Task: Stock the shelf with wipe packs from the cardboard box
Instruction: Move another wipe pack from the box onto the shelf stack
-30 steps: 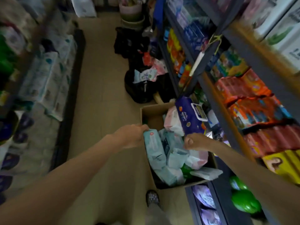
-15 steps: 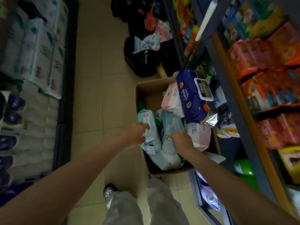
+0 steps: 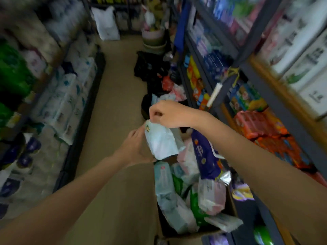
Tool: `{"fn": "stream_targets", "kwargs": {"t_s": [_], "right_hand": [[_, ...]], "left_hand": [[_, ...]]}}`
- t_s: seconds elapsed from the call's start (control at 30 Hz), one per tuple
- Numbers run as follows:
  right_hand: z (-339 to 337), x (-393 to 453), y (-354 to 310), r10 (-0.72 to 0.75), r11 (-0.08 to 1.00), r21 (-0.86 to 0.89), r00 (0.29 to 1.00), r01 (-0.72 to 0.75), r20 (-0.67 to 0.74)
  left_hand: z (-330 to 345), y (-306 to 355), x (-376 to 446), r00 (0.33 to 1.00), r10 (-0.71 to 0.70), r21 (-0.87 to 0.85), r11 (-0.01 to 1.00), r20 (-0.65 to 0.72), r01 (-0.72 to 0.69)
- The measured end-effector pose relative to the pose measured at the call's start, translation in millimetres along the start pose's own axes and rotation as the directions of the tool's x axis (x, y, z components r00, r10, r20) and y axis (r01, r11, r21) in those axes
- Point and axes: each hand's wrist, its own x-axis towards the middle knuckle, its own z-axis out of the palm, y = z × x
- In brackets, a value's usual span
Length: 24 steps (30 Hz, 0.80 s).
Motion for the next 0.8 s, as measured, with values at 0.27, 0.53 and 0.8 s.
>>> {"fn": "stream_targets", "kwargs": {"t_s": [0.27,0.53,0.8], "right_hand": [[-33,58,-154,-0.168,0.851,0.431,0.933,0.301,-0.318],[-52,98,-369,-0.421,0.641,0.429,0.759,0.637,-0.498],[3,110,-547,-0.602,0.240,0.688,0.661,0.685,-0.448]], "left_hand": [[-148,-65,-93,0.892,-0.161,-0.291,0.956,-0.423,0.035],[-335,-113,-241,0.575,-0.013,0.090,0.985,-0.818,0.149],[-473,-125,-395,0.253,0.282,0.378,0.745,-0.925,0.549]]}}
